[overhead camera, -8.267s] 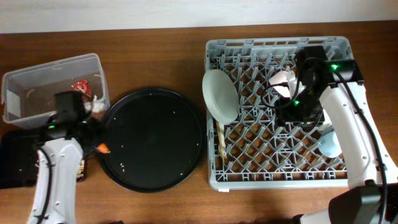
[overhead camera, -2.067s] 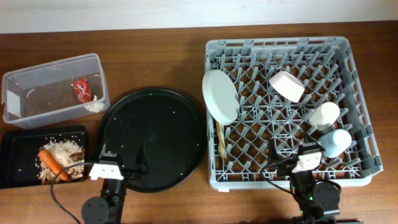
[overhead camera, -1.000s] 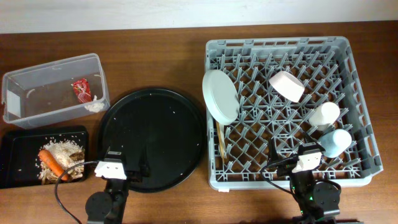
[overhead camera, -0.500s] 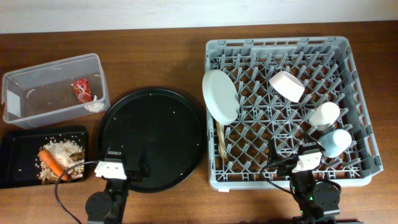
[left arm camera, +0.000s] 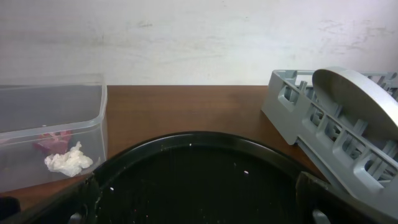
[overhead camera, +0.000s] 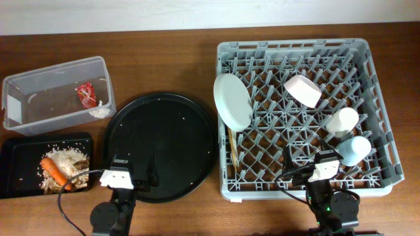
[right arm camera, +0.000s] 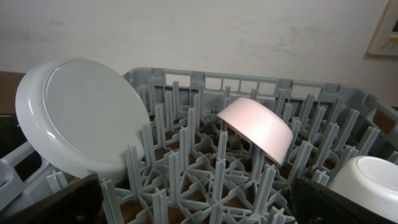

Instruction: Sort waste into correct bins and load items into the dishwasher rack

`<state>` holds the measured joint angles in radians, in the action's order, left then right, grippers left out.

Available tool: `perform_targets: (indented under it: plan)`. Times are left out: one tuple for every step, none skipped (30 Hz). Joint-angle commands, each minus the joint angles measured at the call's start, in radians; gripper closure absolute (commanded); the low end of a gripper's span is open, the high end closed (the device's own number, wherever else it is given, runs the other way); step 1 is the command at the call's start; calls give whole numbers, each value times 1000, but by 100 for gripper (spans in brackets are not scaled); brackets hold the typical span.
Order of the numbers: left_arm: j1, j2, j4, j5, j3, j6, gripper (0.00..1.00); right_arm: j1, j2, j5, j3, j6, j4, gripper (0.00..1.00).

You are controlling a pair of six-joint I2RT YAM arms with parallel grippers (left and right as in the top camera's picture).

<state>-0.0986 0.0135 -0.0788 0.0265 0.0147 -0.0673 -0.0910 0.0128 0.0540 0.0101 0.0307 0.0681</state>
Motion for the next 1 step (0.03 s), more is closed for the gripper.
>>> perform_targets:
  plan:
    - [3, -8, -2, 11, -5, 9, 1, -6, -9, 17, -5, 6, 4, 1]
